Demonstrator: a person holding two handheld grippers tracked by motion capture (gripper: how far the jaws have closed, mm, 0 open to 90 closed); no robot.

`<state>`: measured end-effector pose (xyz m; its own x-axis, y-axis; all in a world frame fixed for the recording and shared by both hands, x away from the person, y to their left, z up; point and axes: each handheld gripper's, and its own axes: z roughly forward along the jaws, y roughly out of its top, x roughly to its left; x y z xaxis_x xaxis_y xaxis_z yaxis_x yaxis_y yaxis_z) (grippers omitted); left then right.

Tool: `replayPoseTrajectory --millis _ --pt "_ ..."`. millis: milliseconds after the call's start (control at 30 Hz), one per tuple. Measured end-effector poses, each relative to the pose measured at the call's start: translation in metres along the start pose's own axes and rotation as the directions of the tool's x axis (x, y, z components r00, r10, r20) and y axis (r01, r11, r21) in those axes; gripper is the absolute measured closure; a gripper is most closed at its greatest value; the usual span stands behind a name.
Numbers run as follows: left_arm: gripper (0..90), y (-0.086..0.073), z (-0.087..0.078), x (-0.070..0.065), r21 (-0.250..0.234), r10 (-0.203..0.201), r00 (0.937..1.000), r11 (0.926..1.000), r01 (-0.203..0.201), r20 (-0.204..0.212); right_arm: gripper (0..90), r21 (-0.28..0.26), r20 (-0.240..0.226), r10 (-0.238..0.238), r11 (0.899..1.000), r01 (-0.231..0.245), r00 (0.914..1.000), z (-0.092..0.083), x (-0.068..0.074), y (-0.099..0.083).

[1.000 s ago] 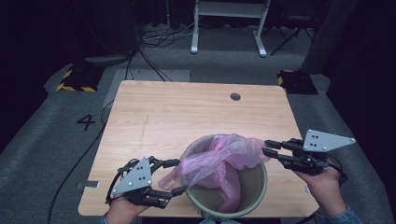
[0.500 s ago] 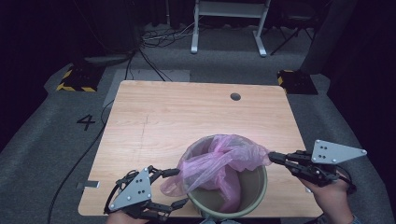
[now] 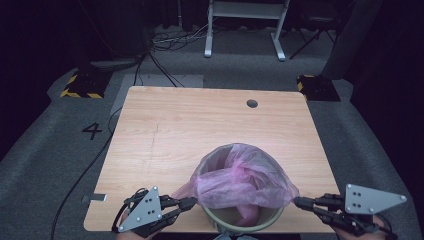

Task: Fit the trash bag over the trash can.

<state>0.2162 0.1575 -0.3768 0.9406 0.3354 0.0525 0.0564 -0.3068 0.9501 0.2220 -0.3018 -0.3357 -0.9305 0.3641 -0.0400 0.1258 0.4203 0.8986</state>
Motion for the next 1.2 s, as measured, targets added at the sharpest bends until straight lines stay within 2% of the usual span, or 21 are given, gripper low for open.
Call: replayPoseTrajectory --millis 33,67,133,200,267,333,367,400,467,500,533,600,700,767,800,967,1033,1100,1133,1167,1200 --pt "89.6 -0.002 0.001 0.0 0.002 -0.007 0.9998 1.0 0.007 0.017 90.0 0.0 -0.005 0.002 1.0 -0.002 1.0 0.0 0.006 -0.009" --pt "89.6 -0.005 0.002 0.0 0.01 -0.01 0.9994 0.9999 0.009 0.032 90.0 0.011 0.009 -0.006 1.0 0.006 0.9999 0.001 0.009 -0.014" --pt "89.7 -0.01 0.006 0.001 0.035 -0.015 0.9979 0.9993 0.013 0.062 90.0 0.06 0.021 -0.002 0.998 0.001 0.9998 0.007 0.018 -0.03" --pt "89.7 -0.016 0.012 0.002 0.053 -0.029 0.9959 0.9983 0.025 0.086 90.0 0.058 0.006 0.028 0.998 -0.028 0.9996 0.01 0.019 -0.041" --pt "89.6 -0.024 0.017 0.008 0.033 -0.062 0.9901 0.9978 0.059 0.126 90.0 0.034 -0.022 0.068 0.997 -0.067 0.9975 0.012 0.016 -0.052" --pt "89.7 -0.027 0.021 0.009 0.045 -0.06 0.9875 0.9975 0.054 0.145 90.0 0.009 -0.055 0.098 0.995 -0.097 0.9937 0.017 0.013 -0.058" --pt "89.8 -0.027 0.022 0.007 0.064 -0.039 0.9891 0.9975 0.03 0.142 90.0 0.01 -0.064 0.102 0.995 -0.101 0.9927 0.019 0.013 -0.058" --pt "89.8 -0.029 0.025 0.004 0.105 -0.01 0.9905 0.9945 -0.004 0.137 90.0 0.02 -0.071 0.099 0.995 -0.097 0.9926 0.021 0.014 -0.059" --pt "89.8 -0.034 0.029 0.002 0.156 0.009 0.9924 0.9874 -0.029 0.123 90.0 0.072 -0.061 0.083 0.994 -0.078 0.9947 0.027 0.017 -0.062" --pt "89.8 -0.037 0.031 0.004 0.166 -0.001 0.9929 0.986 -0.019 0.119 90.0 0.096 -0.05 0.079 0.993 -0.074 0.9956 0.03 0.017 -0.065" --pt "89.8 -0.042 0.033 0.009 0.167 -0.028 0.9931 0.986 0.009 0.114 90.0 0.115 -0.04 0.079 0.991 -0.073 0.9961 0.032 0.016 -0.069" --pt "89.8 -0.049 0.033 0.017 0.165 -0.056 0.9952 0.9854 0.042 0.08 90.0 0.144 -0.002 0.081 0.986 -0.08 0.9967 0.038 0.012 -0.077" --pt "89.8 -0.058 0.033 0.029 0.153 -0.094 0.9948 0.9844 0.088 0.037 90.0 0.156 0.038 0.089 0.983 -0.094 0.9953 0.044 0.005 -0.087" --pt "89.8 -0.062 0.036 0.034 0.158 -0.113 0.9932 0.9816 0.107 0.029 90.0 0.148 0.03 0.109 0.983 -0.112 0.9936 0.048 0.0 -0.094" --pt "89.8 -0.065 0.039 0.036 0.182 -0.105 0.9944 0.9781 0.101 0.014 90.0 0.147 0.025 0.117 0.982 -0.12 0.9928 0.051 -0.002 -0.096" --pt "89.8 -0.077 0.047 0.04 0.236 -0.124 0.9922 0.9643 0.12 0.002 90.0 0.19 0.017 0.136 0.972 -0.137 0.9906 0.065 -0.003 -0.109" --pt "89.8 -0.084 0.048 0.042 0.258 -0.151 0.9886 0.9551 0.146 -0.001 90.0 0.203 0.012 0.151 0.968 -0.15 0.9885 0.068 -0.002 -0.115" --pt "89.3 -0.087 0.045 0.042 0.25 -0.173 0.9849 0.9534 0.169 -0.006 89.1 0.208 -0.005 0.163 0.965 -0.159 0.9866 0.068 -0.002 -0.119" --pt "85.4 -0.087 0.042 0.041 0.241 -0.174 0.9846 0.955 0.173 -0.02 82.3 0.211 -0.018 0.167 0.964 -0.16 0.9857 0.068 -0.002 -0.12" --pt "75.6 -0.085 0.039 0.041 0.226 -0.182 0.9831 0.957 0.182 -0.022 74.3 0.21 -0.022 0.157 0.966 -0.149 0.9873 0.067 0.0 -0.119" --pt "65.6 -0.083 0.035 0.04 0.203 -0.202 0.9794 0.9584 0.2 -0.015 66.8 0.187 -0.025 0.142 0.973 -0.134 0.9896 0.063 0.002 -0.118"
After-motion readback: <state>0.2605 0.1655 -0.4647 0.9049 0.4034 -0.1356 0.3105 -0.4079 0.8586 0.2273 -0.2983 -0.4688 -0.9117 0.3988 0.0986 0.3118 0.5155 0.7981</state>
